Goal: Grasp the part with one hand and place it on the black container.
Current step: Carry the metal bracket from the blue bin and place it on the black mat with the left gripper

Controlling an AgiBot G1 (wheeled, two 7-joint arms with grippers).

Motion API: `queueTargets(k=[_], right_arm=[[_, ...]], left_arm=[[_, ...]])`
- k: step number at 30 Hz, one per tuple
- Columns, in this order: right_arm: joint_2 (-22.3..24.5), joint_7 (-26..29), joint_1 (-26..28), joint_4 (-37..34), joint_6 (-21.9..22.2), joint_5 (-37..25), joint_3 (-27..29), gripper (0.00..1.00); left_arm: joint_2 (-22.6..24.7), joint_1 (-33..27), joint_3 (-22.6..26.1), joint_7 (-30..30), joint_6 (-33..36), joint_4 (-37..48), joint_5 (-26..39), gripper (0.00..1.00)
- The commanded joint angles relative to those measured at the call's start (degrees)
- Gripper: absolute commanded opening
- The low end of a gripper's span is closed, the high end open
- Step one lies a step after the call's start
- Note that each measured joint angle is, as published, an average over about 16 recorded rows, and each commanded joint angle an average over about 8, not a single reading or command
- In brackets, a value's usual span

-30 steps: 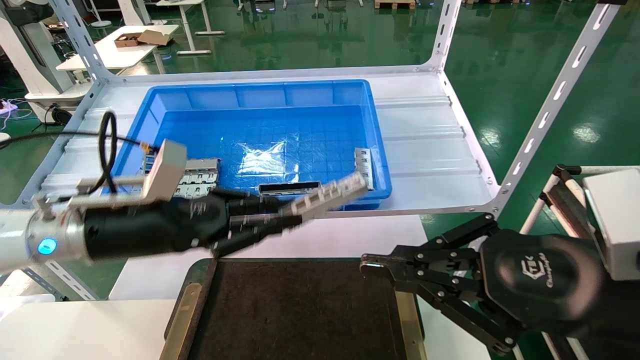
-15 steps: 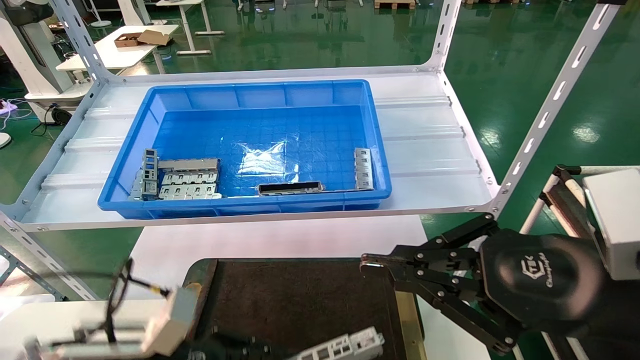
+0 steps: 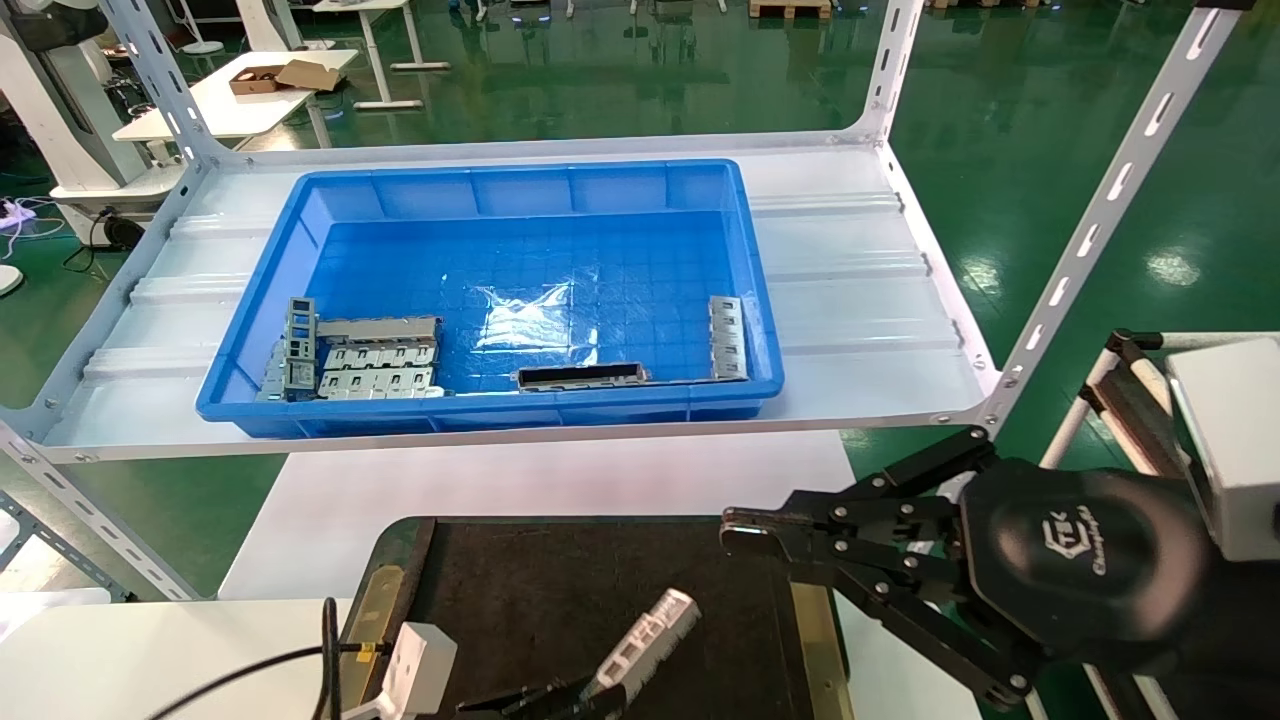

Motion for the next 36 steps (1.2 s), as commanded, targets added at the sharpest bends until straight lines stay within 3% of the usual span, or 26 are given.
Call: queueTargets(k=[1,11,20,26,36], right_arm=[[0.0,0.0,0.0,0.0,0.0,0.0,0.0,0.0],[0.0,0.0,0.0,0.0,0.0,0.0,0.0,0.0],[0.0,0.0,0.0,0.0,0.0,0.0,-0.1,0.0],[0.0,0.0,0.0,0.0,0.0,0.1,-0.1,0.0],[0.1,-0.1,0.0,0.0,0.1,0.1,-0.1,0.0]], left_arm=[[2.1,2.4,0.1,-1.4,-6.4,-1.1,0.6,0.0],[13.0,3.2,5.7,-7.5,-27.7,-0.7,4.1,0.0],[21.9,-0.6,11.8,-7.6,-44.4,3.4,4.0,0.0],[24.1,-3.8,16.0,-6.0,-49.8,6.9,0.2,0.0],[25.7,-7.3,19.9,-4.2,-52.0,11.0,-3.5,0.0]])
